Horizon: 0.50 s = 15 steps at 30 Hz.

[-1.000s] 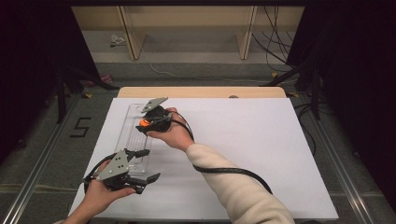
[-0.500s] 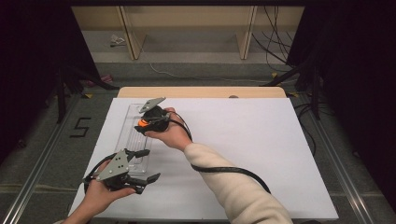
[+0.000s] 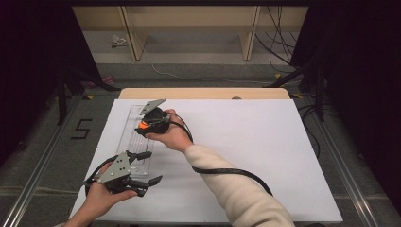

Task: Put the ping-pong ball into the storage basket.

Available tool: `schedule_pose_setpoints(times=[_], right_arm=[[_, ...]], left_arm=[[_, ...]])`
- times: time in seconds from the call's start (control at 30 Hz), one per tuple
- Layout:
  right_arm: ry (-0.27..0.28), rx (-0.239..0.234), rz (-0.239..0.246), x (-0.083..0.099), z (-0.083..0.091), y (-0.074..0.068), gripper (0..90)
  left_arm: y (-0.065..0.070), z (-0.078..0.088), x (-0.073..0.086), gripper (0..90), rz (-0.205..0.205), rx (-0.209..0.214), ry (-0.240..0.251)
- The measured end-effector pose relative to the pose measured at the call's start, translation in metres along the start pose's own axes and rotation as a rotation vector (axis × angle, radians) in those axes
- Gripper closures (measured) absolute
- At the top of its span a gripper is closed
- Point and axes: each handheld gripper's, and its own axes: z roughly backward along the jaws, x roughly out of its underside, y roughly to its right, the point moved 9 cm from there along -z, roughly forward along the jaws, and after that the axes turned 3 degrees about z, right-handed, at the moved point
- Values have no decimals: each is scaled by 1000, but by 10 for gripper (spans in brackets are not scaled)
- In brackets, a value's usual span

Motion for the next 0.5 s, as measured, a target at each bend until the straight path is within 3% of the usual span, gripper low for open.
schedule_pose_setpoints(times=[0.5], right_arm=[[-11,-11,7,-1,-7,-2,514]], left_arm=[[0,0,0,173,1,1,1]])
